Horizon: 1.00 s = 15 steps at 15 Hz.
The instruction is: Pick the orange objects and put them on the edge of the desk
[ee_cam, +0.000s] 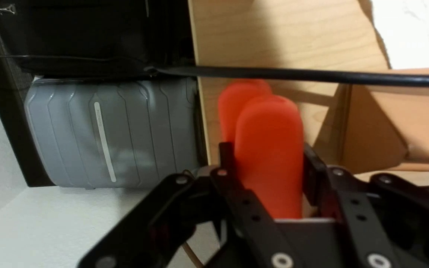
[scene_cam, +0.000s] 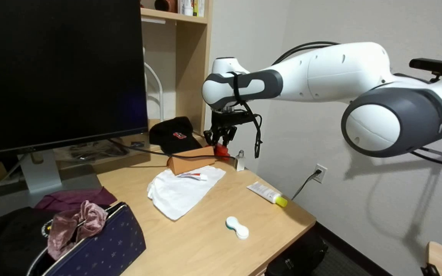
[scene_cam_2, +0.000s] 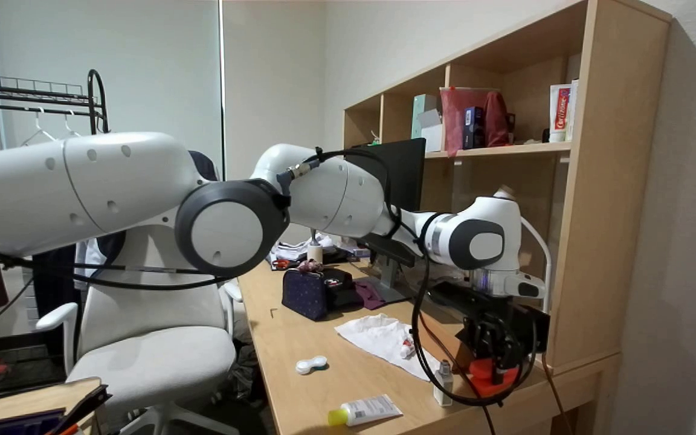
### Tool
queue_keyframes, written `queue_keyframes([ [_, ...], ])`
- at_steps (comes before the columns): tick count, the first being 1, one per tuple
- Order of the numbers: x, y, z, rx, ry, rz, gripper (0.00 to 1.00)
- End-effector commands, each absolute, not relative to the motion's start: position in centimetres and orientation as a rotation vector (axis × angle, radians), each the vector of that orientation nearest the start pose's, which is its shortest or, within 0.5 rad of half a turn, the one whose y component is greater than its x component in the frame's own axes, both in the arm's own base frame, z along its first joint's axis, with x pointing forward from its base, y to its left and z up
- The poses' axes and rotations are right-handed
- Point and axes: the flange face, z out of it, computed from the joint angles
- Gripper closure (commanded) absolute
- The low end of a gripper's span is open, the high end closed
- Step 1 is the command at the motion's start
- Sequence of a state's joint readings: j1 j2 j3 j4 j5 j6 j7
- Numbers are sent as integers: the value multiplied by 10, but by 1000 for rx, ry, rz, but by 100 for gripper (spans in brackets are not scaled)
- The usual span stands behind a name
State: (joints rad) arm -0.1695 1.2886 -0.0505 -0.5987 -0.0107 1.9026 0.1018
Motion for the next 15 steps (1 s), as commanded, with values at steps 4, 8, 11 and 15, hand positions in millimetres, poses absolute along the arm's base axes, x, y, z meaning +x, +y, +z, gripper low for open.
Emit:
queue_keyframes([
  [4, 792, -148, 188, -3240, 402, 9, 31],
  [8, 791, -140, 184, -3230, 353, 50, 11],
  [11, 791, -141, 187, -3229, 357, 51, 1],
  [15, 792, -147, 197, -3217, 383, 20, 0],
])
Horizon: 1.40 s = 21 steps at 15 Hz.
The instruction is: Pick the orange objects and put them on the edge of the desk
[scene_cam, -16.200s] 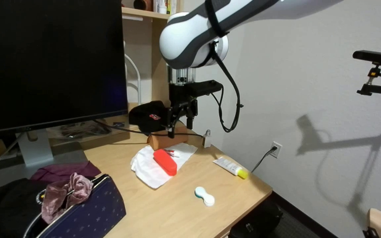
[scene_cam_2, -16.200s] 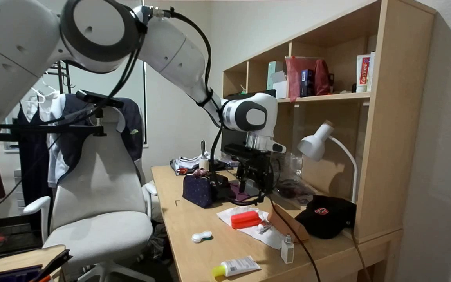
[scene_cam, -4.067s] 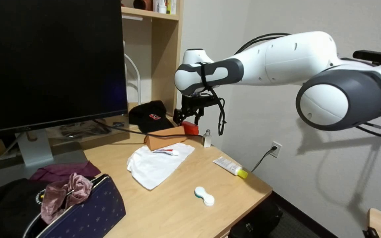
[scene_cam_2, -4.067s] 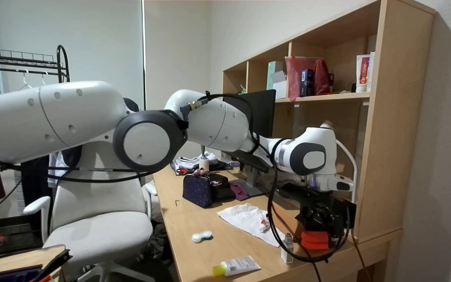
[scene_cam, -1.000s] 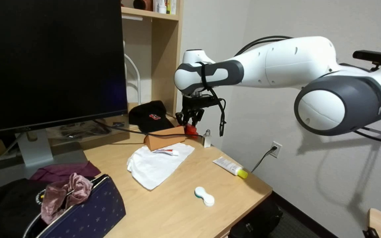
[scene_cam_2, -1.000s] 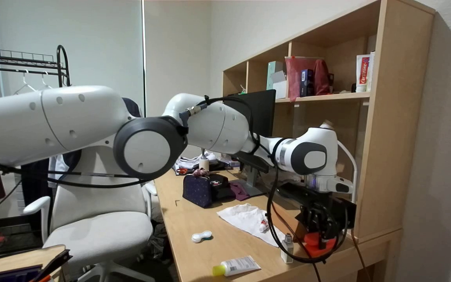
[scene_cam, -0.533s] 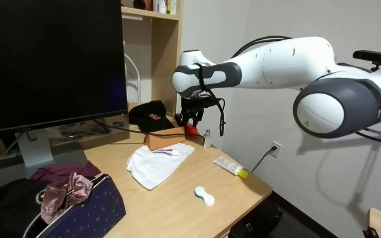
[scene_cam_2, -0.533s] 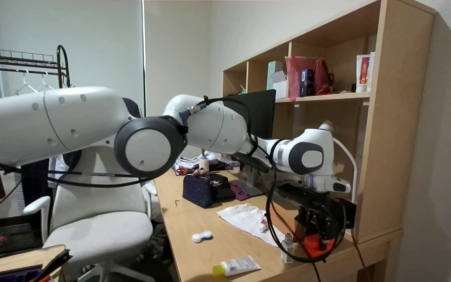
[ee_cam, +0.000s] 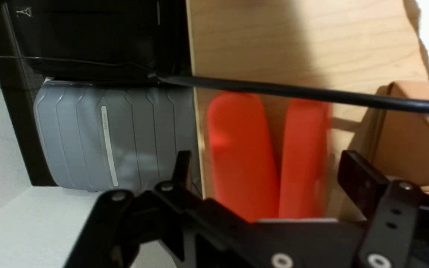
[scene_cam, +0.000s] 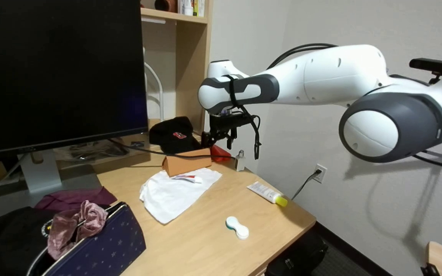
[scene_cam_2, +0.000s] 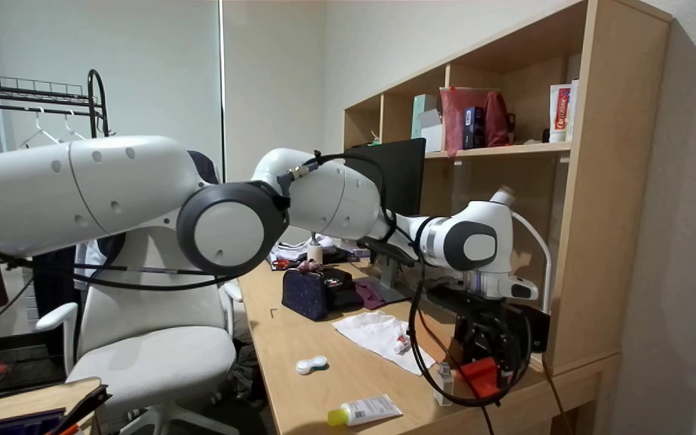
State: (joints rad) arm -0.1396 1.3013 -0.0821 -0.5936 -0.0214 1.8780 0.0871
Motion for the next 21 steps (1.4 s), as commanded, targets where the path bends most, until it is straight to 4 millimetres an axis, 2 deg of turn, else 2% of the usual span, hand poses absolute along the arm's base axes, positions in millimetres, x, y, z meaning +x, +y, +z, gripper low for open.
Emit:
queue_keyframes([
  [1, 792, -148, 199, -3216, 387, 15, 0],
  [6, 793, -146, 202, -3204, 338, 10, 0],
  [8, 793, -143, 215, -3195, 292, 28, 0],
  [10, 787, -140, 235, -3220, 312, 119, 0],
  [13, 776, -146, 288, -3209, 357, 208, 0],
  [17, 750, -151, 367, -3178, 288, 351, 0],
  [19, 736, -158, 395, -3161, 264, 415, 0],
  [21, 722, -166, 412, -3140, 239, 485, 0],
])
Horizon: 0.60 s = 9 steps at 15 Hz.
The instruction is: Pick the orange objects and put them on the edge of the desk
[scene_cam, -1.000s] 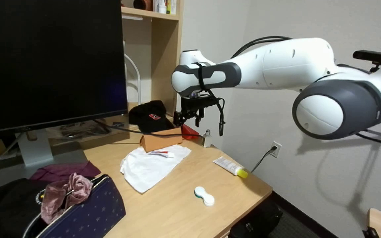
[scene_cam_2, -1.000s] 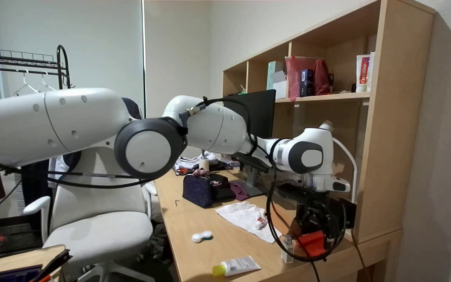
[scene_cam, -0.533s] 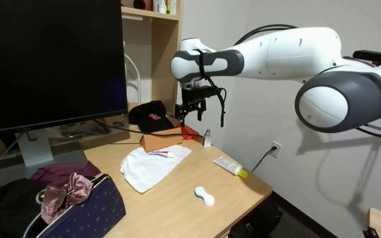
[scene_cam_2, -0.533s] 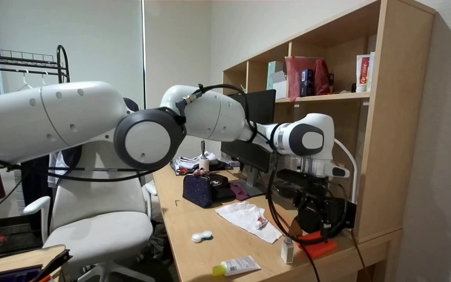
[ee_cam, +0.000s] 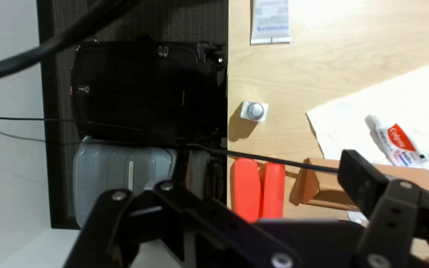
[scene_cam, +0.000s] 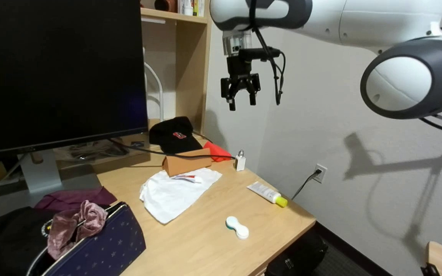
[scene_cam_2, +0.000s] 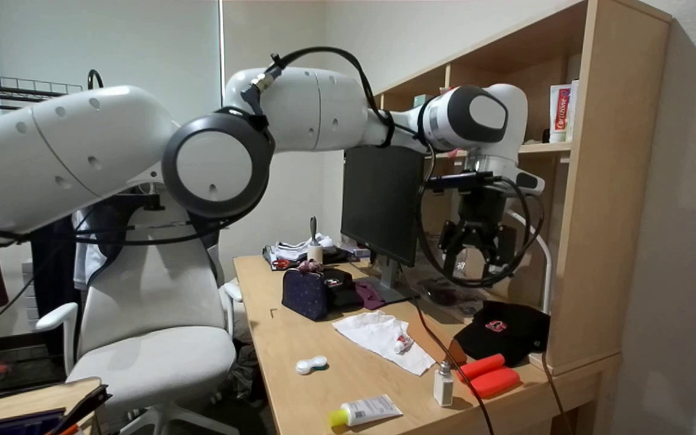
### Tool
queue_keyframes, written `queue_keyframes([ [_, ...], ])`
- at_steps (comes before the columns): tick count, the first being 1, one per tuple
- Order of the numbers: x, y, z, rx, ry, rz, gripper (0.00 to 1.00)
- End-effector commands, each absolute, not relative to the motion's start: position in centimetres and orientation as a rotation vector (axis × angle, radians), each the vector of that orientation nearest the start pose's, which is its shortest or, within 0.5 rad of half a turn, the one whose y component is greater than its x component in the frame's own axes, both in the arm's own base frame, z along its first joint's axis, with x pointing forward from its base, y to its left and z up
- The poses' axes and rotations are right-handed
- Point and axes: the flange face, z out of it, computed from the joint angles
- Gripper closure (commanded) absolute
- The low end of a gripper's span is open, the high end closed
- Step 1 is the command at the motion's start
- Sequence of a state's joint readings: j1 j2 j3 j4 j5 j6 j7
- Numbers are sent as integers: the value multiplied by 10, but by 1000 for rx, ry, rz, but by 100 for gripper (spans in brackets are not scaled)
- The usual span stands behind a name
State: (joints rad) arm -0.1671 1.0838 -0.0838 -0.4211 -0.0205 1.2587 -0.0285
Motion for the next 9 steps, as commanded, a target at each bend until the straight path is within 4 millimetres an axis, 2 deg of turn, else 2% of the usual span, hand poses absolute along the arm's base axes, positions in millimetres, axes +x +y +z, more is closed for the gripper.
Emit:
queue_keyframes([
  [1, 717, -171, 419, -3131, 200, 514, 0],
  [4, 705, -185, 427, -3106, 120, 547, 0],
  [6, 710, -195, 433, -3116, 84, 460, 0],
  [7, 710, -187, 425, -3115, 141, 517, 0],
  [9, 710, -189, 424, -3114, 143, 514, 0],
])
